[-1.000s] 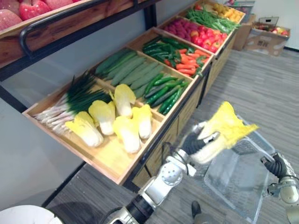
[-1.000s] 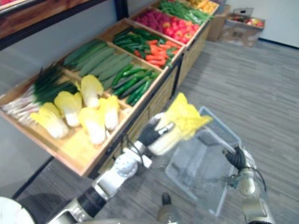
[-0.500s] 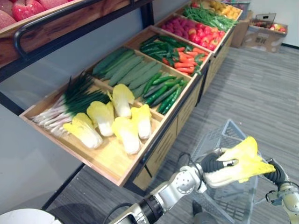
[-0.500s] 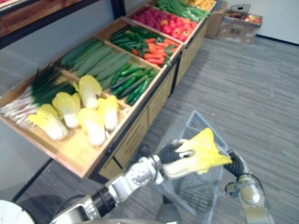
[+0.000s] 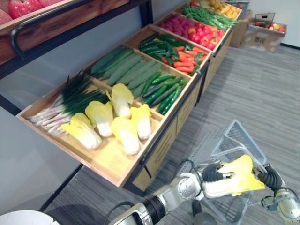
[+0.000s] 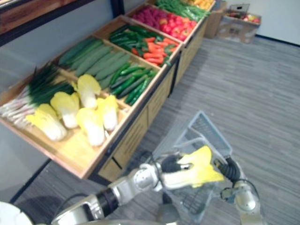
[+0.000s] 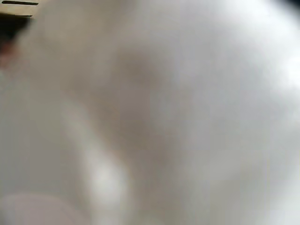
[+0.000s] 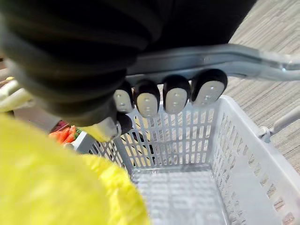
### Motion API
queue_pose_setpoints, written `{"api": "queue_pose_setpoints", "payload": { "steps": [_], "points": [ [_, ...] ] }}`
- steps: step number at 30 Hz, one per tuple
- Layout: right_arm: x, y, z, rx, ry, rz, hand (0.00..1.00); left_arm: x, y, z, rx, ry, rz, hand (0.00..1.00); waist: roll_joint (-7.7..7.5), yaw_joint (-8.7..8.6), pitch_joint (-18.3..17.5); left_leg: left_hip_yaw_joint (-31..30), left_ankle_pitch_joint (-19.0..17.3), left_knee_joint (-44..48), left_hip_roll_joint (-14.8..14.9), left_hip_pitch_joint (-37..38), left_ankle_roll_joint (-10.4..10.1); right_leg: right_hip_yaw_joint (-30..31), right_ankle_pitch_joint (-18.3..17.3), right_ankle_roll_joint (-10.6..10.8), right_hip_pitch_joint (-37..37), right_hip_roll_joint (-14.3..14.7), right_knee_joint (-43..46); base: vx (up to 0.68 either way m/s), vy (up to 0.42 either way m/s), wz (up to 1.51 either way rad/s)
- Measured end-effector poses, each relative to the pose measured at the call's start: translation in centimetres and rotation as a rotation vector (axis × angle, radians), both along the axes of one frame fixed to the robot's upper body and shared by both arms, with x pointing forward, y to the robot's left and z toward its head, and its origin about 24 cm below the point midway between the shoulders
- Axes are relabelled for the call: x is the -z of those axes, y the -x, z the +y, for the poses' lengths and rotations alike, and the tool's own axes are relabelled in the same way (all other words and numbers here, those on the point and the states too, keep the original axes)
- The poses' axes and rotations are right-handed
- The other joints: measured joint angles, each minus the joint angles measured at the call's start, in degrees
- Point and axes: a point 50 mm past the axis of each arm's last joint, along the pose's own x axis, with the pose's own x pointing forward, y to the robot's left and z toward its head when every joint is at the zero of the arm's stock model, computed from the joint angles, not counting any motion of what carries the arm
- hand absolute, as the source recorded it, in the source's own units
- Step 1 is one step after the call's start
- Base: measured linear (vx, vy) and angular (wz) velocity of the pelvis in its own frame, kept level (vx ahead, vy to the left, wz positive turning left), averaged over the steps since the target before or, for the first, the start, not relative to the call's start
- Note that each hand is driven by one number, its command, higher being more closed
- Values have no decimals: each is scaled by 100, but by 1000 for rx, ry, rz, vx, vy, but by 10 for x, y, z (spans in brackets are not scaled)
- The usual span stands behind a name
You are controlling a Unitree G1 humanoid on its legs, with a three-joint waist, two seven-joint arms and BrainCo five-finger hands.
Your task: Pick vegetable in the basket
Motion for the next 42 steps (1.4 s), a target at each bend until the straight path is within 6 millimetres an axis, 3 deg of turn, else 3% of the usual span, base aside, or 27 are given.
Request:
{"api": "queue_pose_setpoints", "payload": {
  "steps": [11,20,22,24,27,29,35,39,41,42],
  "points": [
    [9,0,13,-12,-49,9,100,24,-6,12,-59,-148,8,0,-124,-5,-3,-6,-1,-6,-1,-33,-1,10,1,2,-28,0,-4,0,0,0],
    [13,2,11,18,-81,10,100,24,-9,14,-85,-141,16,0,-150,1,-9,-156,4,11,14,-74,6,-130,4,2,32,-9,-1,3,-4,8],
    [20,1,9,52,-90,23,100,15,-9,10,-80,-104,-4,0,-155,16,-16,-197,8,9,14,-94,11,-162,-1,7,43,-18,-1,8,-19,17],
    [33,6,3,112,-99,65,100,-12,-12,2,-67,0,-69,0,-137,50,-33,-335,26,-4,-2,-165,35,-274,-14,23,64,-53,0,3,-11,27],
    [57,24,-14,233,-81,176,100,-66,-13,0,-39,227,-161,0,-104,238,-70,-520,35,-11,-11,-157,46,-452,-52,53,203,-89,1,15,-6,31],
    [73,40,-21,310,-76,258,100,-93,-15,13,-43,356,-192,0,-102,339,-108,-610,45,-16,-10,-164,58,-525,-65,50,250,-92,4,12,-7,22],
    [105,77,-33,528,-121,412,100,-128,-9,63,-126,567,-256,0,-78,494,-166,-847,86,-24,-32,-176,91,-779,-113,61,409,-123,-1,6,-4,19],
    [118,95,-31,598,-145,488,100,-140,-3,96,-234,641,-343,0,-57,622,-292,-990,139,-25,-26,-249,100,-921,-133,54,431,-125,5,4,-9,20],
    [122,100,-29,617,-158,507,100,-137,-2,112,-324,641,-377,0,-103,635,-281,-1094,164,-26,-25,-277,99,-1008,-137,51,486,-130,-7,-2,-8,26],
    [126,106,-26,652,-167,521,100,-127,-1,134,-443,611,-386,0,-79,652,-332,-1184,180,-27,-14,-291,95,-1105,-163,34,529,-125,-3,-3,-11,34]
  ]
}}
